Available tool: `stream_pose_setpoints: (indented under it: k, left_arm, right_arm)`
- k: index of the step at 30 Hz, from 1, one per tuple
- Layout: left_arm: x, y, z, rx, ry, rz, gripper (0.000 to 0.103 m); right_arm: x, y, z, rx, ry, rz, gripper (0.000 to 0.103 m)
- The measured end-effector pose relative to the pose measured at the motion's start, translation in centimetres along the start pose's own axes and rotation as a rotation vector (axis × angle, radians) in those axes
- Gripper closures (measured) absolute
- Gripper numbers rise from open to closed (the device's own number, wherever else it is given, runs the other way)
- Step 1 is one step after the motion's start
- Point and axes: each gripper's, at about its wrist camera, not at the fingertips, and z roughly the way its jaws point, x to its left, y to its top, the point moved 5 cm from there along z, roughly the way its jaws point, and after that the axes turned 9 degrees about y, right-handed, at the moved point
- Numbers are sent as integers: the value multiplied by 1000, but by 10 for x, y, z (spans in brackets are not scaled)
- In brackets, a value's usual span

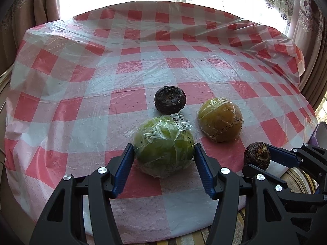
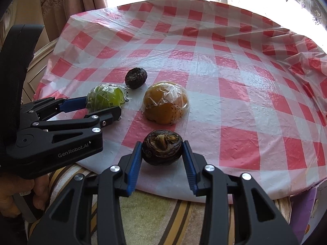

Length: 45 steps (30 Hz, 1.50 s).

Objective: Organize fruits
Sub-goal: 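Carry the wrapped green fruit and dark fruit over the white box with both tools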

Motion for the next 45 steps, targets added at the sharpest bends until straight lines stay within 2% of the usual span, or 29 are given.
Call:
stream_pose_setpoints:
  k: [14,25,35,45]
  left_arm:
    - [-19,4,-21,-30,54,64,45]
    - [-51,6,-45,-47,45,133,45]
    - [-108,6,-67,-69,-17,230,45]
    - [-196,-3,-90,-98,-138,371,45]
  right_arm:
    - [-18,-5,-24,-75,55,82,63]
    - [-50,-11,-73,-170,61,182,63]
    - [-98,-41,-128,-221,-13,249,63]
    - [-169,-94,-183,-235,-161,358,63]
